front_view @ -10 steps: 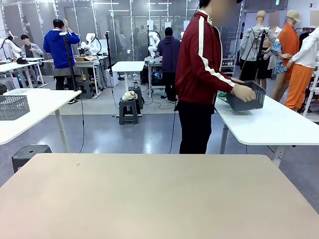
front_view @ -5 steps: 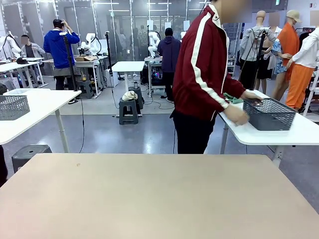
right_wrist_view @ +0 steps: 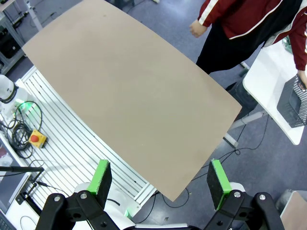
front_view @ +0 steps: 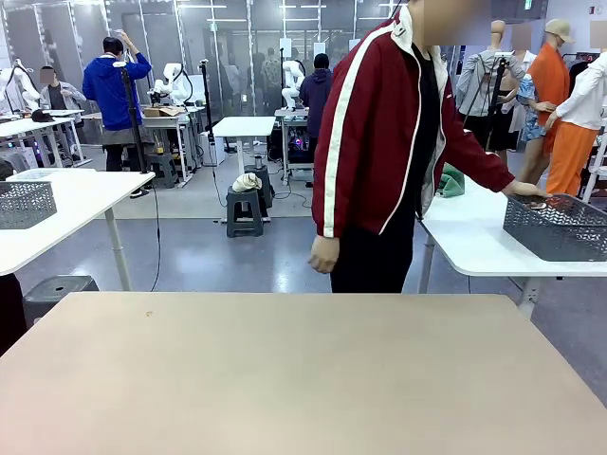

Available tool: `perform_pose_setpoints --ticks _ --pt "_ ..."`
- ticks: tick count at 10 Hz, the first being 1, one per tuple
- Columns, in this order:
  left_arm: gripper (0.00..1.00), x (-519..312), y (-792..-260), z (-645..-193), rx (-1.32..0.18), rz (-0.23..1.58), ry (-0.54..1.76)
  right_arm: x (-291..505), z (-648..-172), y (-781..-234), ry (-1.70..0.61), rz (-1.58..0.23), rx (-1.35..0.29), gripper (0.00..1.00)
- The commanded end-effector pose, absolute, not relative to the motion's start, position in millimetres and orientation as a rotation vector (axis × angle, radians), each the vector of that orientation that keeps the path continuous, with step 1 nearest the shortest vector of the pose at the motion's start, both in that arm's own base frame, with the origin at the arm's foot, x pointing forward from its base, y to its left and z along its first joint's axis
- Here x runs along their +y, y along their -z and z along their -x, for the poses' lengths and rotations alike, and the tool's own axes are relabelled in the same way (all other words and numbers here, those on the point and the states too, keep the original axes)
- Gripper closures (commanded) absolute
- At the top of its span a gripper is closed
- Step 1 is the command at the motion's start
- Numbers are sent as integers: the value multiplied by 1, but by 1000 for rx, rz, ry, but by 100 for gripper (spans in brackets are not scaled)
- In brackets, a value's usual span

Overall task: Fold the towels and place them in the basket.
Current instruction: When a person lays out a Towel with hook on the table, fold it in half twice.

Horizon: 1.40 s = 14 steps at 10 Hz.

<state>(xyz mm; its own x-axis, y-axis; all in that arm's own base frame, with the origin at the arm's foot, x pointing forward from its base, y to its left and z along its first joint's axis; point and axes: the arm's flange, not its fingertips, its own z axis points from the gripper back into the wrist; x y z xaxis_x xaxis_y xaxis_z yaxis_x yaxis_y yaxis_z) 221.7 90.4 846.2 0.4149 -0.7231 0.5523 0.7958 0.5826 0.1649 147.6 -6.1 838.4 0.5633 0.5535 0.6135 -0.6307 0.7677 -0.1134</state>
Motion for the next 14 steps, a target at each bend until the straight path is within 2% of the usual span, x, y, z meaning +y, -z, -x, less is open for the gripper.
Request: perform_pose_setpoints --ticks 1,14 --pt "0 89 -847 -222 -632 139 976 -5 -148 -838 -706 -130 -679 0" --pt "0 89 -847 -222 -632 139 976 -5 -148 -838 -706 -130 -679 0"
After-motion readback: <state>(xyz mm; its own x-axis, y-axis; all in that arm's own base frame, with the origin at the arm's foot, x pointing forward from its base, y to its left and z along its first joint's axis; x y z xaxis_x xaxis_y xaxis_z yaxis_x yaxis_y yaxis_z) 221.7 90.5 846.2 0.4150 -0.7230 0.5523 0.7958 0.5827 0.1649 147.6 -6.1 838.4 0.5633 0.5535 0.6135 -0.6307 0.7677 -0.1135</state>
